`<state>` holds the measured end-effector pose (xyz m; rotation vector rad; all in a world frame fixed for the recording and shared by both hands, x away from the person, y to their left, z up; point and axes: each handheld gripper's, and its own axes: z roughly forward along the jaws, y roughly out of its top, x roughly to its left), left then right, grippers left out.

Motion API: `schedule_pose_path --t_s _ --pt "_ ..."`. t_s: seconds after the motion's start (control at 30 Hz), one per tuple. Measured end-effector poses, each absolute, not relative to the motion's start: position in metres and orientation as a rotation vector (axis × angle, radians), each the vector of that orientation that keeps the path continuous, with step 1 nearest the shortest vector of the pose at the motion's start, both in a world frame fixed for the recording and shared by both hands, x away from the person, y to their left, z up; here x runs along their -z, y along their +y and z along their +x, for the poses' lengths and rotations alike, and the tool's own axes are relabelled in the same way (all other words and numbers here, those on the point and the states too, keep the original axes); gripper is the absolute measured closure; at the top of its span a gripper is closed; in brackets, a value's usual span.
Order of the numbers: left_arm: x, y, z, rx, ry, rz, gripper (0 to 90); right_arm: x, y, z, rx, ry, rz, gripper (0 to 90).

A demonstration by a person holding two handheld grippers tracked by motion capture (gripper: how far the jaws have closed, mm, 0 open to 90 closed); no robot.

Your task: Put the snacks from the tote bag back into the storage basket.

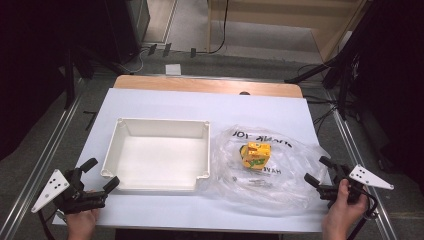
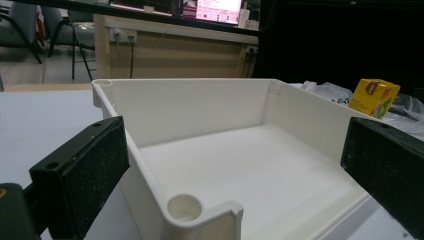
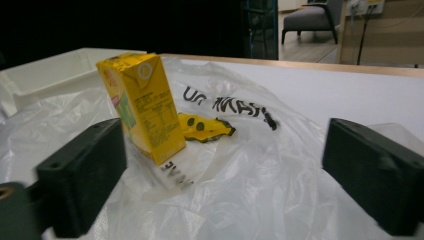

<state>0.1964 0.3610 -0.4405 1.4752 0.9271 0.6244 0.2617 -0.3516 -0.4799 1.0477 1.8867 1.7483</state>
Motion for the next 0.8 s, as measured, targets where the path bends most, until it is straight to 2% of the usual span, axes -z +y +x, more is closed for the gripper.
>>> schedule_pose_path --t_s 0.07,0.37,0.53,0.57,0.8 --pt "0.440 0.361 0.196 -0.626 0.928 1.477 0.0 0.477 -0.345 0.264 -1.681 1.931 1.031 13.8" --pt "0.441 0.360 0.196 -0.632 0.915 1.491 0.0 0.452 -0.304 0.281 -1.468 2.131 0.866 14.4" --pt "0.440 0.358 0.197 -0.638 0.915 1.505 0.0 0.444 -0.293 0.287 -1.392 2.228 0.818 19.2" --pt "0.440 0.357 0.197 -0.638 0.914 1.509 0.0 0.441 -0.288 0.291 -1.367 2.293 0.794 22.9" --pt "0.441 0.357 0.197 -0.639 0.909 1.515 0.0 0.432 -0.275 0.303 -1.299 2.385 0.754 25.2"
